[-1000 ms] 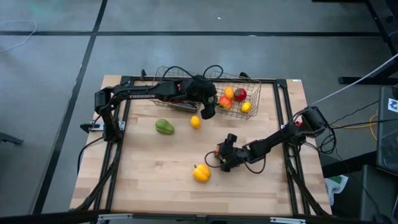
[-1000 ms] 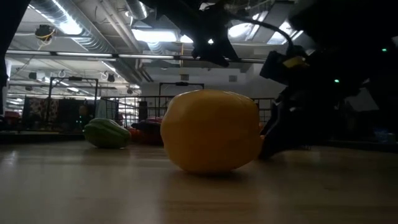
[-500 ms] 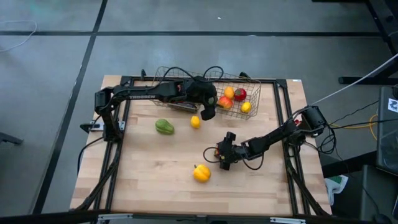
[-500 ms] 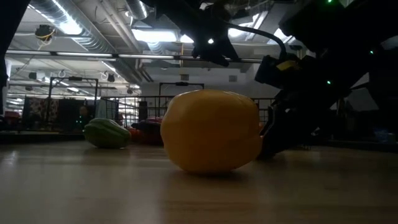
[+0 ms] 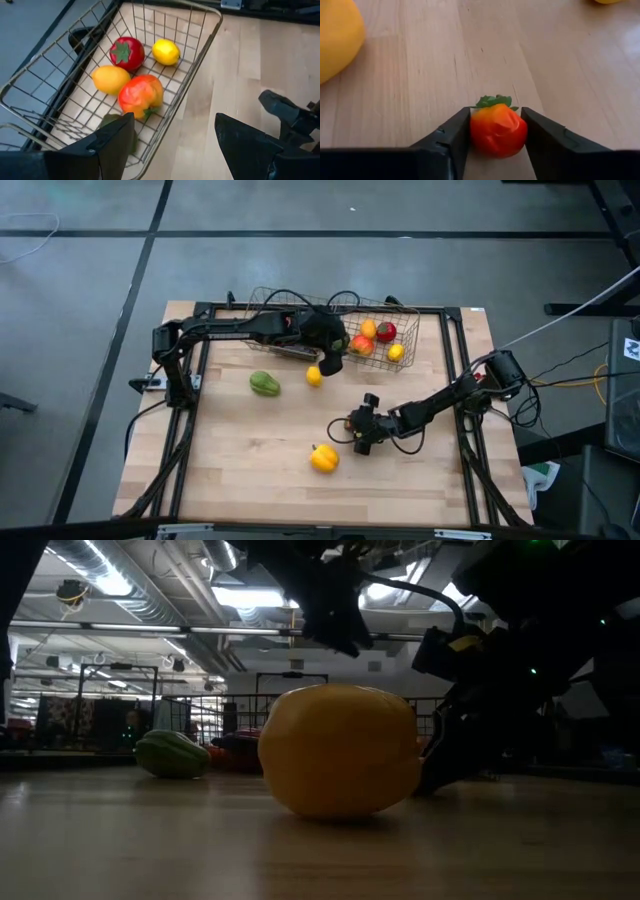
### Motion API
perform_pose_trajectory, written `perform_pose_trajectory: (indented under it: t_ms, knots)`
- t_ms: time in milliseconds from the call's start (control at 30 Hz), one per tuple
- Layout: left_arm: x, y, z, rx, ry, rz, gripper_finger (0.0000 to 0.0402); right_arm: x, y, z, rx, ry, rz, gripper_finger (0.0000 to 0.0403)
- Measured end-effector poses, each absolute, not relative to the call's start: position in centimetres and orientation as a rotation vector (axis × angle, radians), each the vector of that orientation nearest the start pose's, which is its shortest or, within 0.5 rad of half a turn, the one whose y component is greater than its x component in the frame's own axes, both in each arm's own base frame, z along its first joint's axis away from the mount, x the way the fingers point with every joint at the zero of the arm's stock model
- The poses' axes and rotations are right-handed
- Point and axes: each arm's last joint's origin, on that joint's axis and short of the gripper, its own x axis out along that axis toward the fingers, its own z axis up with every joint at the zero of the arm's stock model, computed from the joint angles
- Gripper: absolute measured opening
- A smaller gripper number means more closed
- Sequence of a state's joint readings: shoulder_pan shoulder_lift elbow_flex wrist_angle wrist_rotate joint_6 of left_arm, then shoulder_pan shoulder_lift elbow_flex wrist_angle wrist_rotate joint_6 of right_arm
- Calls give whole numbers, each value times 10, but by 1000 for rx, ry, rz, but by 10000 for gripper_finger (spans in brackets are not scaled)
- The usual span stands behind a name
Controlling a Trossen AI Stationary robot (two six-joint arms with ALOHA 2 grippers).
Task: Sort produce into baskets
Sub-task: Put the small red tomato into the right golden wire basket
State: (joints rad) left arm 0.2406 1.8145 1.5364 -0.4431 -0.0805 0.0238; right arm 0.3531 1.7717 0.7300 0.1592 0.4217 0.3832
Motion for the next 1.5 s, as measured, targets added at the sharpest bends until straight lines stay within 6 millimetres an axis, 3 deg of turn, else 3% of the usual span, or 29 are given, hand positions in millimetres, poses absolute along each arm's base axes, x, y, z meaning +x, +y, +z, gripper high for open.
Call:
perform_pose_trajectory:
  t_ms: [333,633,867,1133,1500]
  knots:
    - [396,91,285,-27,750,277,274,303,100,119,-7,768,-156,140]
    - [380,91,302,-16,765,280,274,325,99,143,-122,700,-119,139]
    - [368,90,313,-15,782,289,274,335,92,166,-219,773,-142,139]
    - [358,87,313,5,860,274,274,331,88,207,-336,736,-167,138]
    - [337,82,309,21,1048,240,274,307,77,263,-433,587,-291,138]
